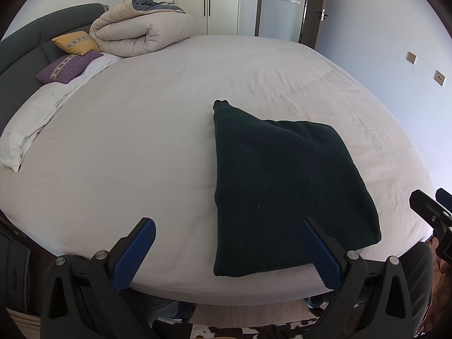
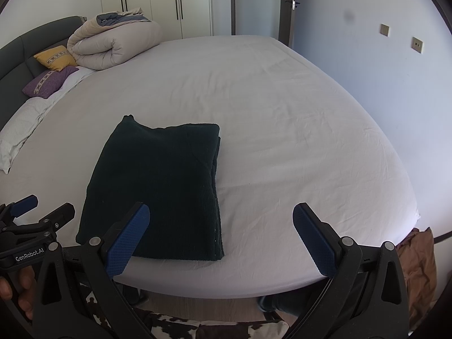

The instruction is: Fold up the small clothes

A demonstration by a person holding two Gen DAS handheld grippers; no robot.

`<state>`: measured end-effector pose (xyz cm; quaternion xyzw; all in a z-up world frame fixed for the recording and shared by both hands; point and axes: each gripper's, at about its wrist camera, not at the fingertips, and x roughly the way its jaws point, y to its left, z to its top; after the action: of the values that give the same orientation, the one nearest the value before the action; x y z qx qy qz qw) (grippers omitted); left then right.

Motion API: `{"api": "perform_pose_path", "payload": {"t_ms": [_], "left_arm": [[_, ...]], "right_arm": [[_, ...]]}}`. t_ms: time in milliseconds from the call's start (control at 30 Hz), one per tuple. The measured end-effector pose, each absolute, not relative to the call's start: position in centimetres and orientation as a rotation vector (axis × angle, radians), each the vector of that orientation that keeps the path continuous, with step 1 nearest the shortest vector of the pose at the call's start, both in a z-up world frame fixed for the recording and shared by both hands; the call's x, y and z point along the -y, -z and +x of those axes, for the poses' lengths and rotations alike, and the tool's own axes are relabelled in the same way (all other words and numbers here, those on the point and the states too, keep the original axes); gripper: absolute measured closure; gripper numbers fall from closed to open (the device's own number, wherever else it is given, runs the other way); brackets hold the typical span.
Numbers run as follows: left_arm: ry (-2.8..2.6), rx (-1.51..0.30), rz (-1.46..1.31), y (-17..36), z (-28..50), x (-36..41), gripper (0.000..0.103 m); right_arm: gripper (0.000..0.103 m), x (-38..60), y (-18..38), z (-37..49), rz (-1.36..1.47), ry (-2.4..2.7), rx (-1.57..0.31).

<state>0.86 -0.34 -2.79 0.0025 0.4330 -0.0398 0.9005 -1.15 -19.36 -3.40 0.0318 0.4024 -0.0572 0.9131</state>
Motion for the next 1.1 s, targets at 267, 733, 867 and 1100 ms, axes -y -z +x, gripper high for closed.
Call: {"api": "perform_pose_path", "payload": {"t_ms": [267, 733, 867, 1100], "left_arm": [[0.082, -0.896, 0.004, 2.8, 0.85, 0.31, 0.0], [0.084, -0.896, 0.005, 2.84, 0.82, 0.32, 0.0], [0.083, -0.9, 0.002, 3.04, 0.75, 0.34, 0.0], [0.082, -0.904, -0.001, 3.37, 0.45, 0.22, 0.0]], "right_arm": [[0.0, 19.37, 3.41, -1.14, 0.066, 0.117, -0.829], [0.0, 19.26, 3.5, -1.15, 0.069, 0.119, -0.828], [0.0, 19.12, 3.53, -1.18, 0.068, 0.118, -0.83], [0.0, 19.06, 3.56, -1.21, 0.068, 0.119, -0.827]]}}
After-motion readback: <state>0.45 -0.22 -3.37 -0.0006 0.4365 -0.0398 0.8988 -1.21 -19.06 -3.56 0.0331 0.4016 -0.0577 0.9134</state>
